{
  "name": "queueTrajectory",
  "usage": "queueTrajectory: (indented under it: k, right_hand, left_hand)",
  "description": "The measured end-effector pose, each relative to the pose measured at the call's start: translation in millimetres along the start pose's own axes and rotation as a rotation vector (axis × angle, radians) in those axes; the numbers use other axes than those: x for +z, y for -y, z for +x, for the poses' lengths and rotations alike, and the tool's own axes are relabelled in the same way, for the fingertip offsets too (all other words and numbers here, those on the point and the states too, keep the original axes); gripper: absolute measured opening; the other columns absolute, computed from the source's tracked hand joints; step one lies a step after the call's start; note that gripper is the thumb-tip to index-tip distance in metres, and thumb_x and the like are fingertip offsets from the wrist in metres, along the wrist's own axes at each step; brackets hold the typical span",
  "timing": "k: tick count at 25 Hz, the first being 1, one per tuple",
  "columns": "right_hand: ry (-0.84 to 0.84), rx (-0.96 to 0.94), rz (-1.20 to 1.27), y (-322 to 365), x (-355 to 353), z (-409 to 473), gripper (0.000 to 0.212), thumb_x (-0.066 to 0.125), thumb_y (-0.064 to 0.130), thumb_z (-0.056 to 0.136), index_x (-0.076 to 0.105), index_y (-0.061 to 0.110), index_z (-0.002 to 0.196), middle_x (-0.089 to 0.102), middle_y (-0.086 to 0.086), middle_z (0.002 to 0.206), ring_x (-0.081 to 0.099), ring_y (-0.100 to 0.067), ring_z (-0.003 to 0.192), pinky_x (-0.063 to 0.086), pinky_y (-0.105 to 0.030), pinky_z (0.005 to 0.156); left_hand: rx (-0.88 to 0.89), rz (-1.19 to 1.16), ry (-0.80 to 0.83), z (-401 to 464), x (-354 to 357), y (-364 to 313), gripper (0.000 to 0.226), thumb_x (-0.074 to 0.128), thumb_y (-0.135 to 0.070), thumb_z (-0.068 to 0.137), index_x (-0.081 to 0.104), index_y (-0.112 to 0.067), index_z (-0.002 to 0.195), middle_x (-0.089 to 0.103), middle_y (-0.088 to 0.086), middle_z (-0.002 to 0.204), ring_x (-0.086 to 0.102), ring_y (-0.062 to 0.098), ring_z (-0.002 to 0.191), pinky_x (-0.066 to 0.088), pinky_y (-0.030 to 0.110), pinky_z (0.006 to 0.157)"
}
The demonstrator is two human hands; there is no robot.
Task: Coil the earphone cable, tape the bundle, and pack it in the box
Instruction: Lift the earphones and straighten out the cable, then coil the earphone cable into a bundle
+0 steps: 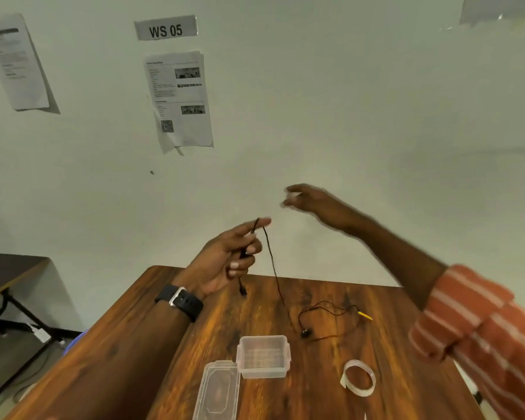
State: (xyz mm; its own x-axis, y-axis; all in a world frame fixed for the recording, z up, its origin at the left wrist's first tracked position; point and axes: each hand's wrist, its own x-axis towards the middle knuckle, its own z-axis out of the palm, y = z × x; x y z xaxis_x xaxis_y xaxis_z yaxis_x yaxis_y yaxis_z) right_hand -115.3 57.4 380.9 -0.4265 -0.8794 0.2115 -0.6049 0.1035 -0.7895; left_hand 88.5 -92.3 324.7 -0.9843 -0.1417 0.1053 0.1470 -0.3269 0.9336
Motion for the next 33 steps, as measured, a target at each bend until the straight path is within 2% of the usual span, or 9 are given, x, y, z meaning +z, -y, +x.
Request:
queueTrajectory:
  k: [4, 9, 16, 19, 22, 24, 26, 30, 33]
  right_hand:
    - [0.318, -0.085, 0.318, -5, 53, -19, 0.028, 0.055, 0.032, 0.097, 0.060, 0.019, 0.121, 0.059, -0.002, 0.077, 0.057, -0.015, 0.072, 0.048, -0.036, 0.087]
    - [-0.047, -0.054, 0.598, -29, 25, -12, 0.024, 0.048, 0.026, 0.101, 0.065, 0.013, 0.089, 0.038, 0.008, 0.056, 0.038, -0.006, 0.051, 0.043, -0.028, 0.062]
    - [-0.024, -0.052, 0.507, -54, 97, -53, 0.025, 0.047, 0.025, 0.102, 0.067, 0.011, 0.098, 0.042, 0.007, 0.057, 0.039, -0.010, 0.054, 0.038, -0.031, 0.059]
    - [0.003, -0.084, 0.420, -47, 103, -86, 0.025, 0.047, 0.024, 0.102, 0.070, 0.016, 0.098, 0.042, 0.003, 0.060, 0.041, -0.011, 0.057, 0.039, -0.029, 0.058]
    - [-0.110, -0.135, 0.357, -20, 62, -98, 0.026, 0.050, 0.026, 0.100, 0.072, 0.015, 0.089, 0.042, 0.005, 0.058, 0.039, -0.011, 0.054, 0.037, -0.028, 0.051]
    - [-0.210, -0.157, 0.311, -2, 25, -91, 0.027, 0.052, 0.023, 0.100, 0.071, 0.012, 0.084, 0.041, 0.007, 0.057, 0.036, -0.012, 0.053, 0.032, -0.029, 0.049]
    - [-0.255, -0.155, 0.262, 8, -2, -76, 0.029, 0.051, 0.023, 0.100, 0.070, 0.011, 0.081, 0.039, 0.006, 0.057, 0.032, -0.013, 0.053, 0.027, -0.029, 0.050]
    - [-0.259, -0.122, 0.328, -4, 14, -48, 0.030, 0.050, 0.024, 0.101, 0.065, 0.012, 0.078, 0.042, 0.005, 0.058, 0.035, -0.008, 0.049, 0.030, -0.027, 0.050]
    - [-0.195, -0.080, 0.364, -28, 65, -60, 0.030, 0.048, 0.025, 0.102, 0.067, 0.007, 0.089, 0.046, 0.003, 0.061, 0.042, -0.010, 0.051, 0.037, -0.029, 0.052]
  left_hand:
    - [-0.058, 0.033, 0.042, 7, 14, -16, 0.040, 0.039, -0.016, 0.102, 0.044, -0.001, 0.139, 0.045, 0.000, 0.067, 0.031, 0.000, 0.034, 0.021, 0.013, 0.031]
    - [-0.230, -0.241, 0.208, -21, 12, 2, 0.024, 0.047, -0.022, 0.100, 0.058, -0.001, 0.103, 0.044, -0.004, 0.053, 0.035, 0.003, 0.032, 0.025, 0.017, 0.031]
    - [0.358, -0.387, 0.031, 15, 61, -44, 0.028, 0.039, -0.025, 0.100, 0.064, -0.015, 0.094, 0.072, -0.003, 0.081, 0.069, 0.014, 0.075, 0.052, 0.025, 0.074]
    - [0.601, 0.425, -0.274, 47, 43, -54, 0.024, 0.043, -0.019, 0.102, 0.065, -0.011, 0.104, 0.076, 0.003, 0.103, 0.068, 0.017, 0.107, 0.046, 0.038, 0.102]
    - [0.439, 1.220, -0.222, 52, 23, -29, 0.023, 0.045, -0.023, 0.103, 0.065, -0.017, 0.111, 0.077, -0.006, 0.097, 0.068, 0.007, 0.099, 0.039, 0.046, 0.104]
    - [0.222, 0.876, 0.002, 37, 27, 2, 0.029, 0.042, -0.023, 0.103, 0.062, -0.008, 0.118, 0.075, 0.010, 0.092, 0.070, 0.018, 0.070, 0.055, 0.040, 0.073]
    - [0.114, 0.395, 0.147, 20, 43, 29, 0.034, 0.041, -0.025, 0.102, 0.059, -0.001, 0.118, 0.069, 0.016, 0.083, 0.049, 0.011, 0.037, 0.038, 0.028, 0.044]
    - [0.150, -0.355, 0.373, 3, 75, 39, 0.030, 0.050, -0.020, 0.098, 0.057, 0.002, 0.118, 0.059, 0.003, 0.071, 0.030, 0.004, 0.033, 0.037, 0.021, 0.044]
    - [0.368, -0.427, 0.064, 17, 80, 12, 0.035, 0.043, -0.021, 0.097, 0.057, -0.005, 0.125, 0.060, -0.004, 0.067, 0.059, 0.007, 0.048, 0.058, 0.026, 0.066]
